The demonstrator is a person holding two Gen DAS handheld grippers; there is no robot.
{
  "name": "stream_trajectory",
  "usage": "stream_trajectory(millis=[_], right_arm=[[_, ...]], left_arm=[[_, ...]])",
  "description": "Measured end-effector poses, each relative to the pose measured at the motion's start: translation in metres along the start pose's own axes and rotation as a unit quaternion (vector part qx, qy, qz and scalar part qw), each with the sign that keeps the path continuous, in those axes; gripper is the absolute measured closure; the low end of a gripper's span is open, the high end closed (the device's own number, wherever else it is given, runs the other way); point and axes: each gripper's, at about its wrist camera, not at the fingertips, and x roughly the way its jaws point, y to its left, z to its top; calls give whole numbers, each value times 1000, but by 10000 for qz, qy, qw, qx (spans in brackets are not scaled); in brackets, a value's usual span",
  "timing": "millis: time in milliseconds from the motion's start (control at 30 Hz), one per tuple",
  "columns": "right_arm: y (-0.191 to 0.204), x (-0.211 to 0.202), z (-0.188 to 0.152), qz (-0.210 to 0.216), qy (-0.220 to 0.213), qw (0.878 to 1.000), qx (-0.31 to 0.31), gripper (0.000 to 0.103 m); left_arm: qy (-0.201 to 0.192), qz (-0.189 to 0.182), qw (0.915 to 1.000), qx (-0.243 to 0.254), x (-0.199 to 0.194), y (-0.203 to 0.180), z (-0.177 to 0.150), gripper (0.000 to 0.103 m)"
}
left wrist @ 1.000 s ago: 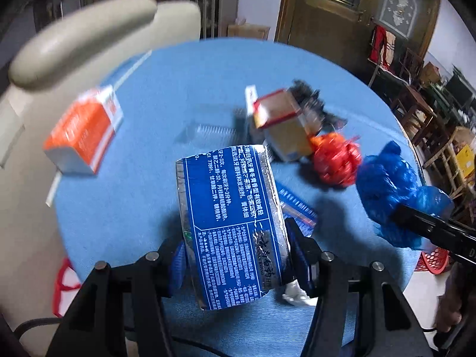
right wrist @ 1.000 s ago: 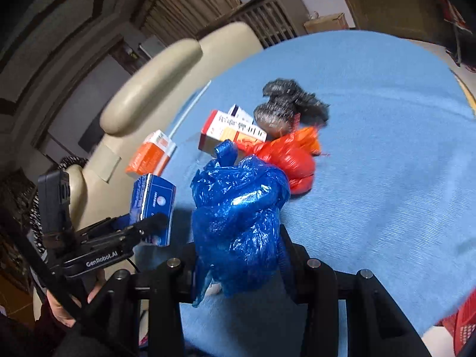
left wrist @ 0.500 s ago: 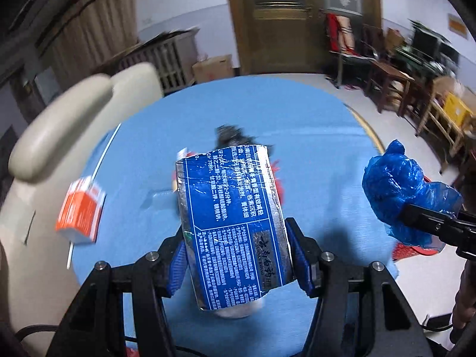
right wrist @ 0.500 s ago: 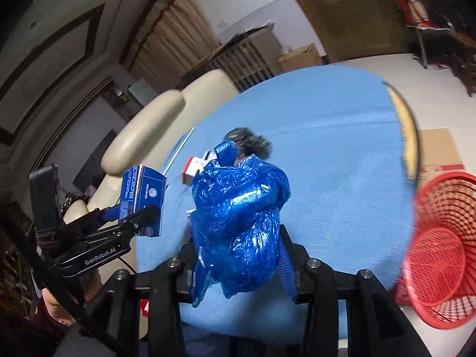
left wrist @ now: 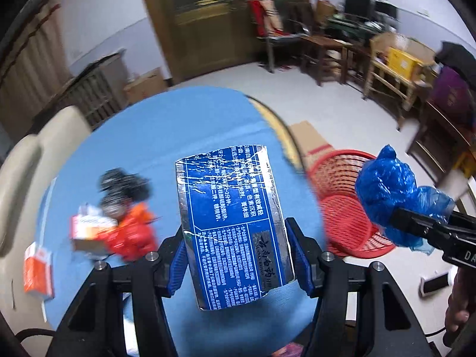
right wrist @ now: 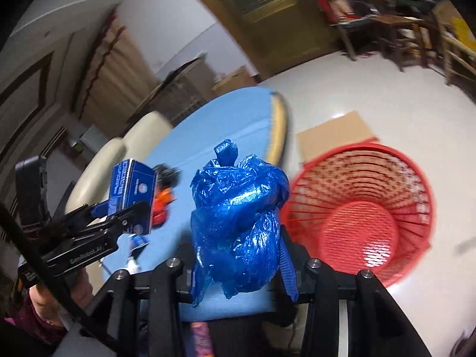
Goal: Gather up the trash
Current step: 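Grasp the blue plastic bag with the right tool while the left tool grasps the blue carton, then drop the blue bag and blue carton into the red basket with both tools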
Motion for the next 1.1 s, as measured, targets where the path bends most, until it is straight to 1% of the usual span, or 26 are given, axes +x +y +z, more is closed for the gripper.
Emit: stream_trajectory(millis=[133,267,400,433,467,500,567,667,767,900,967,1000,1100], right_arm=[[-41,-13,-2,-423,-100,9984,364,56],[-67,-16,-8,-618,-63,9960,648,55],[-79,-15,-11,-719,-64,9933,897,54],[-83,-15,-11,-764,-79,9924,963,52],[-87,-14,-12,-795,-90,9916,1013,47],[-92,-14,-12,-810,-95,9906,1099,46],[-96,-15,-11,-723,-114,9899,1213,45],[-94,-15,-9,-709,-176,9904,1171,43],[-87,-13,-5,-734,-221,9915,1047,41],[-73,-11,0,-667,-299,9932,908,41],[-64,-10,4,-653,-303,9942,800,41],[-59,-9,6,-635,-307,9947,753,41],[-41,-2,12,-528,-285,9965,590,41]], left_arm=[[229,-494,9983,226,26,-35,12,41],[441,-857,9947,353,49,-58,20,41],[574,-1214,9895,529,68,-83,29,41],[606,-1261,9886,555,71,-87,31,40],[659,-1313,9875,566,75,-91,33,40],[715,-1352,9867,555,79,-92,35,40],[764,-1345,9868,473,80,-90,33,40],[784,-1266,9881,392,81,-81,33,39],[702,-1207,9895,367,75,-76,33,38],[509,-1155,9911,425,54,-71,27,38],[336,-1035,9926,547,36,-63,17,36],[238,-916,9937,601,28,-59,11,34],[108,-612,9963,600,10,-37,-6,33]])
